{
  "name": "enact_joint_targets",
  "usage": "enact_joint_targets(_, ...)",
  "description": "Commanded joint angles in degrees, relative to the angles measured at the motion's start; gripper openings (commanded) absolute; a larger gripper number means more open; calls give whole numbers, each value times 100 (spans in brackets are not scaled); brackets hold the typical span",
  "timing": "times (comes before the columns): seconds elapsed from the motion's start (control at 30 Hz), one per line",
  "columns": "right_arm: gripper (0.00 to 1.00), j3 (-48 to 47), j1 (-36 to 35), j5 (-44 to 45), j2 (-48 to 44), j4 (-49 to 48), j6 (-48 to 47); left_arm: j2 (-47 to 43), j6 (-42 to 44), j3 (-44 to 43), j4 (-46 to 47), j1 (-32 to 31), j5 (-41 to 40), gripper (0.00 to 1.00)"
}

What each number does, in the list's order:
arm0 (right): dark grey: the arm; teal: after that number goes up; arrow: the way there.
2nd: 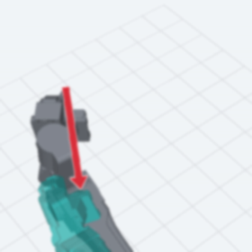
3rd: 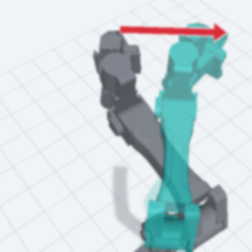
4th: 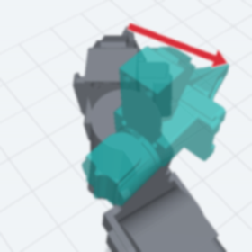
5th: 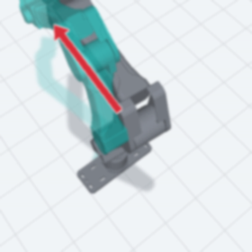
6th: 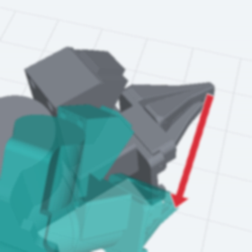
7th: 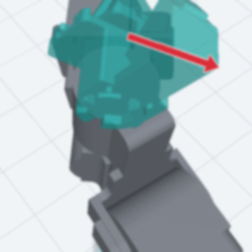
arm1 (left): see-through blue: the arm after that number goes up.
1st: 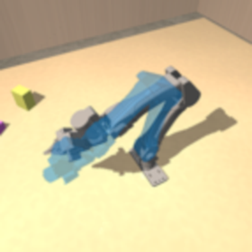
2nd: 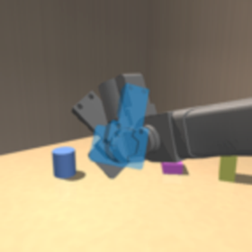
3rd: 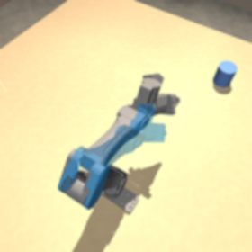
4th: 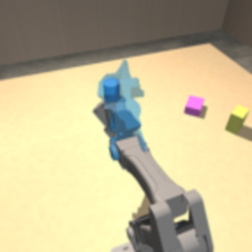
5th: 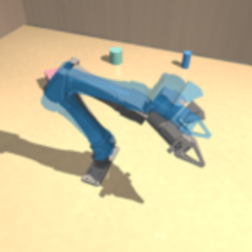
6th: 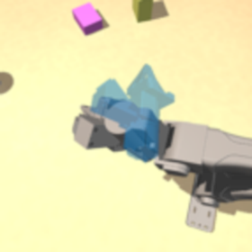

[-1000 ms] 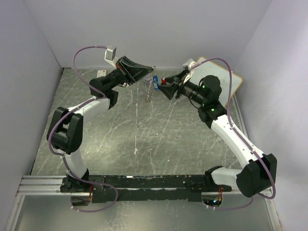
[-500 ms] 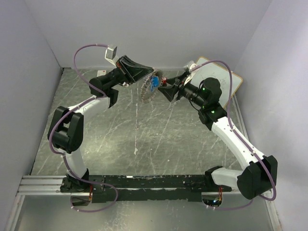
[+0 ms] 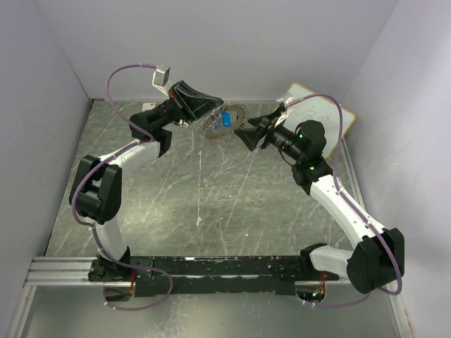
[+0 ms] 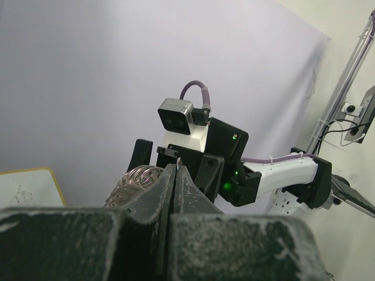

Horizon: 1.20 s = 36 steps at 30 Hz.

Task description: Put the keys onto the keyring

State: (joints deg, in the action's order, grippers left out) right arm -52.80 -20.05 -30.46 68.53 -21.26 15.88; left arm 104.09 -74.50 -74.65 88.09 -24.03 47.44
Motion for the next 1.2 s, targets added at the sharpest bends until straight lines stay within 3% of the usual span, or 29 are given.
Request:
enact_joint_targets(0.0, 69, 17, 12, -109, -89, -403, 113, -136, -106, -146, 1571, 56, -30, 7)
enact_joint_targets(0.37, 67, 414, 15, -505, -197, -1375, 517, -39, -178, -122, 1579, 66, -81, 7)
enact_joint_targets(0.67, 68, 356, 39, -301, 25, -1161, 694, -73, -238, -217, 1577, 65, 18, 7)
enact_joint_targets(0.97, 68, 621, 226, -644, 778, -2640, 2482, -39, -319, -336, 1574, 74, 35, 7)
enact_joint_targets(1.07, 68, 547, 222, -449, 807, -2324, 2293, -30, -267, -181, 1573, 87, 25, 7)
enact_joint_targets(1.17, 69, 416, 222, 262, 551, -1175, 1714, -18, -199, 141, 1563, 153, -46, 7)
